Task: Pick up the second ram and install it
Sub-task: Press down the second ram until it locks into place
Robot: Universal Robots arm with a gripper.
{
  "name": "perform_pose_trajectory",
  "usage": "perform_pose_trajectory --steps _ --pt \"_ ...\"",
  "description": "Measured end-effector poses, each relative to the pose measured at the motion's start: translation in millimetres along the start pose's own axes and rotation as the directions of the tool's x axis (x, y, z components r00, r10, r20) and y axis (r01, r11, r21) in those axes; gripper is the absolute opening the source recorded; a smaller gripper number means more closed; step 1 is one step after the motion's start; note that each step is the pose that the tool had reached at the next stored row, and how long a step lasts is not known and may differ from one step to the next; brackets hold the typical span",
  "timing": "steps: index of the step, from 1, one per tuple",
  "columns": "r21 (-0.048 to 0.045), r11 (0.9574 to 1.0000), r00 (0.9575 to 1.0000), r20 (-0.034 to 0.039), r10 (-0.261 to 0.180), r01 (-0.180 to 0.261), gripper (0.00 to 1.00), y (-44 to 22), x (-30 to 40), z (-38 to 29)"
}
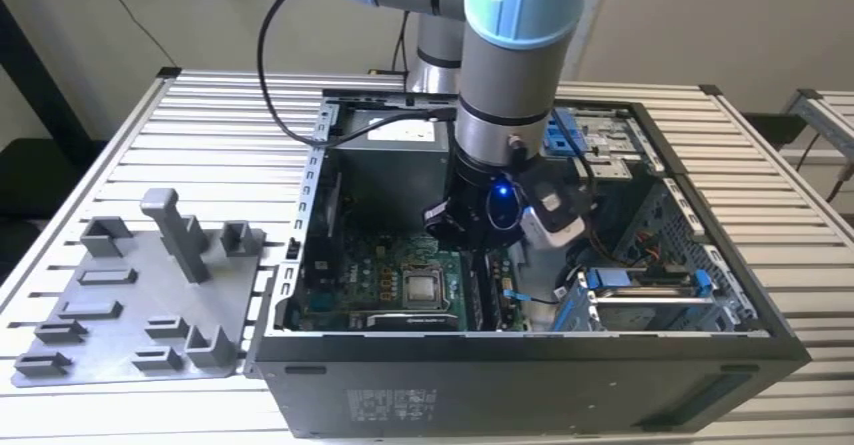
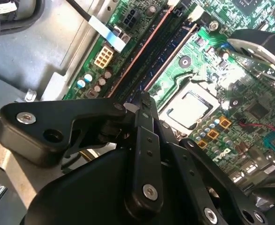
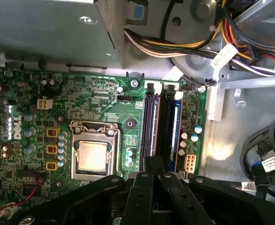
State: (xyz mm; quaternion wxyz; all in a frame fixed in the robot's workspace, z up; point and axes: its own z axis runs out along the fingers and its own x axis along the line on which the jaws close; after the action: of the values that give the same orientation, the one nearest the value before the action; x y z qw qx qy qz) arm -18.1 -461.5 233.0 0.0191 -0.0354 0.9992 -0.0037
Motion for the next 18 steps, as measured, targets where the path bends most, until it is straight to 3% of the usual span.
perform_pose_trajectory --steps 4,9,14,18 --pt "-0.0027 0.9974 0.9974 0.0008 -0.072 0.072 0.11 0.0 0.0 0.0" --pt "-0.0059 0.9867 0.9867 0.0024 -0.163 0.163 0.11 -0.1 0.0 -0.1" --pt "-0.0091 0.9678 0.9678 0.0040 -0.252 0.252 0.11 0.0 0.0 -0.1" --pt "-0.0115 0.9469 0.9469 0.0054 -0.321 0.321 0.11 -0.1 0.0 -0.1"
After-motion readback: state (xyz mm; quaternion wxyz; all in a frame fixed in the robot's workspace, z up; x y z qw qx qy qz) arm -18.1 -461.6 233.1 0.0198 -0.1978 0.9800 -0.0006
